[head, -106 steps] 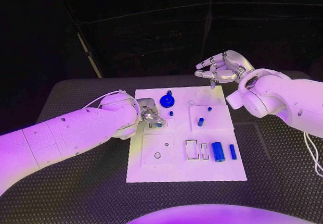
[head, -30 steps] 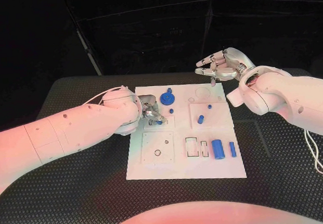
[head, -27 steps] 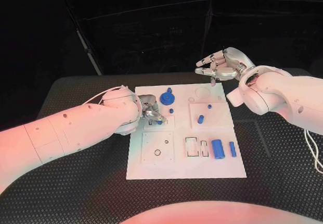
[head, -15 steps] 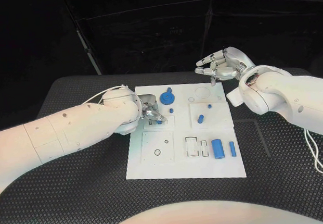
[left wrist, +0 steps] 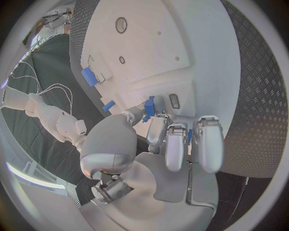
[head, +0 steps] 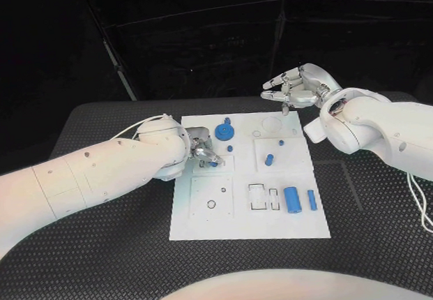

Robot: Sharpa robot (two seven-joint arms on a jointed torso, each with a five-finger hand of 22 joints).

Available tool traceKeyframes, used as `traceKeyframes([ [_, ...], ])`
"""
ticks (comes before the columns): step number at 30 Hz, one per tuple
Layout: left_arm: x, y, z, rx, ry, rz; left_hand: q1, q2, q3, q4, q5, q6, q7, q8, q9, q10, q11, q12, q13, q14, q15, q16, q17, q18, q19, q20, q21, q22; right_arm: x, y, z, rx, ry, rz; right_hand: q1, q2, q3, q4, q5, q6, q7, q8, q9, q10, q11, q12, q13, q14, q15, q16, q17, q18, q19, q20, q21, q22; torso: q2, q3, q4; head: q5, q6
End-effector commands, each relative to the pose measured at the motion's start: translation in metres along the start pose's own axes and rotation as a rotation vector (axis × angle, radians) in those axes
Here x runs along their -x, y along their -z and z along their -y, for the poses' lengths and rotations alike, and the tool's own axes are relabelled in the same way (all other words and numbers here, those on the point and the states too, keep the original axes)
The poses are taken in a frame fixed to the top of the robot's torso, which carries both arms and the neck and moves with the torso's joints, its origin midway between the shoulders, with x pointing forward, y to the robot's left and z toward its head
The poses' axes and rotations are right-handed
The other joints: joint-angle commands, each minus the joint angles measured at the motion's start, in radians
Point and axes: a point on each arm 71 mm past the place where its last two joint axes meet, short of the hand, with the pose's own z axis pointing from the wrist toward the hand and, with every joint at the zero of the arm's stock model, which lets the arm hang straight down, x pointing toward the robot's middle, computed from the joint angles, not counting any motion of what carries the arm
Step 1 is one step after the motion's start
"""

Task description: Assemble the parts on the task board

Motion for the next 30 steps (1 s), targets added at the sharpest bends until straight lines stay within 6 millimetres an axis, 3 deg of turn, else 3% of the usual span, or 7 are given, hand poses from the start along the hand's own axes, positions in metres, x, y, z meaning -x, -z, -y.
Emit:
traceKeyframes([
  [1,-0.0067,-0.0011,-0.0030,0.016,-0.019,-0.038,0.038,0.025,0.027,-0.034,0.003,-0.001,-0.007,0.002,0.001,0.005,-0.002,0.007,0.001,0.104,-0.005,0.003,0.263,-0.016,0.020,-0.003,0.004,0.106,-0.0003,-0.0005,-0.0020,0.011,0.000,-0.006,-0.009,0.003,0.002,0.006,0.003,-0.008,0.000,0.003,0.002,-0.005,0.001,0.003,-0.002,-0.003,0.004,-0.004,0.002,0.006,0.006,0.002,-0.006,-0.001,0.000,0.0006,0.0008,-0.001,0.001],
  [13,-0.0074,-0.0030,-0.0022,0.017,-0.016,-0.050,0.037,0.022,0.023,-0.034,0.003,-0.001,-0.005,0.002,0.001,0.004,-0.001,0.004,-0.002,0.104,-0.005,0.003,0.263,-0.016,0.021,-0.003,0.005,0.109,-0.0005,-0.0007,-0.0020,0.011,0.000,-0.006,-0.009,0.003,0.002,0.006,0.003,-0.008,0.000,0.003,0.002,-0.005,0.001,0.003,-0.002,-0.003,0.004,-0.004,0.002,0.006,0.006,0.002,-0.006,-0.001,0.001,0.0012,-0.0002,0.000,0.002],
  [30,-0.0078,-0.0068,-0.0024,0.024,-0.020,-0.065,-0.023,-0.007,-0.078,0.023,0.001,0.011,-0.008,0.003,0.002,0.008,-0.001,0.007,0.003,0.104,-0.005,0.003,0.263,-0.017,0.024,-0.003,0.007,0.115,0.0006,0.0001,-0.0016,0.008,0.001,-0.005,-0.012,0.003,0.001,0.009,0.003,-0.009,0.000,0.004,0.002,-0.007,0.001,0.003,-0.004,-0.003,0.004,-0.005,0.000,0.006,0.006,0.002,-0.009,-0.004,0.001,0.0006,0.0000,-0.004,-0.002],
])
